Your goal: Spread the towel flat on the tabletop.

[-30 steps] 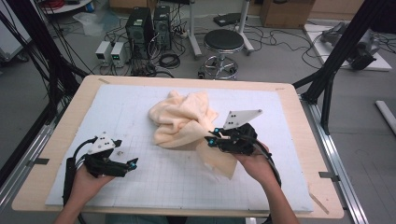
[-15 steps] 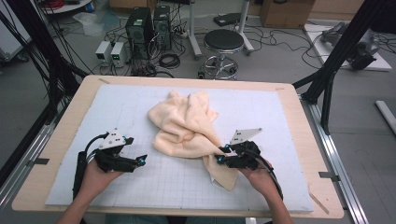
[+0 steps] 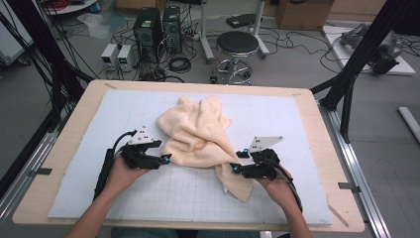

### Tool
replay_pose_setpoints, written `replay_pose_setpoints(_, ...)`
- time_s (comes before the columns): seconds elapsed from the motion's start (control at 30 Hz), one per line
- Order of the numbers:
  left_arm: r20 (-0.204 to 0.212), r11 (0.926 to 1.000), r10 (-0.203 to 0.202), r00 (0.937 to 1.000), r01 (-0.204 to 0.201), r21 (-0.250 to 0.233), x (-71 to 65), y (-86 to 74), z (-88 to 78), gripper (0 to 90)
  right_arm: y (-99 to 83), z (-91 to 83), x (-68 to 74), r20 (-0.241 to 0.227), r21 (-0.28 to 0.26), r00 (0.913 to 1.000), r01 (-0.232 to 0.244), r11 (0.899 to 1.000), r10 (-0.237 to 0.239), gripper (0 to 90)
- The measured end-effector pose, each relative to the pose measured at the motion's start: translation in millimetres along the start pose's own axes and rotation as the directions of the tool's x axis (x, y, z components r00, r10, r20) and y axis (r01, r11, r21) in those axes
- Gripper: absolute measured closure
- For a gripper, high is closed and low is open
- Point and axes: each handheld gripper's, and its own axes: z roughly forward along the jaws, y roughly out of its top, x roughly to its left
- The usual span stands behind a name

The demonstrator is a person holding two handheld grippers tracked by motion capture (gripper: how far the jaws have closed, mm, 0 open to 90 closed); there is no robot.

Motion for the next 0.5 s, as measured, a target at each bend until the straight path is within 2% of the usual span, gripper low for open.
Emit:
replay_pose_setpoints(0.13,0.026,0.9992,-0.024,0.9994,0.023,0.033,4.5,-1.3,16.3,39.5,-0.7,2.9,-2.2,0.003,0.003,1.0000,-0.007,1.000,0.007,48.5)
replay_pose_setpoints(0.23,0.043,0.9975,-0.018,0.9989,0.015,0.069,4.9,-3.9,28.0,43.4,-1.6,6.8,-1.4,0.003,0.019,1.0000,0.004,1.000,-0.004,50.2)
replay_pose_setpoints(0.33,0.044,0.9938,-0.010,0.9990,0.005,0.111,5.4,-7.4,36.9,45.6,-3.4,10.9,-0.4,-0.002,0.040,1.0000,0.007,0.999,-0.007,51.2)
replay_pose_setpoints(0.5,0.018,0.9943,-0.002,0.9998,0.000,0.107,4.7,-7.7,38.9,52.2,-7.5,15.9,-3.8,-0.008,0.048,0.9999,-0.009,0.999,0.009,51.9)
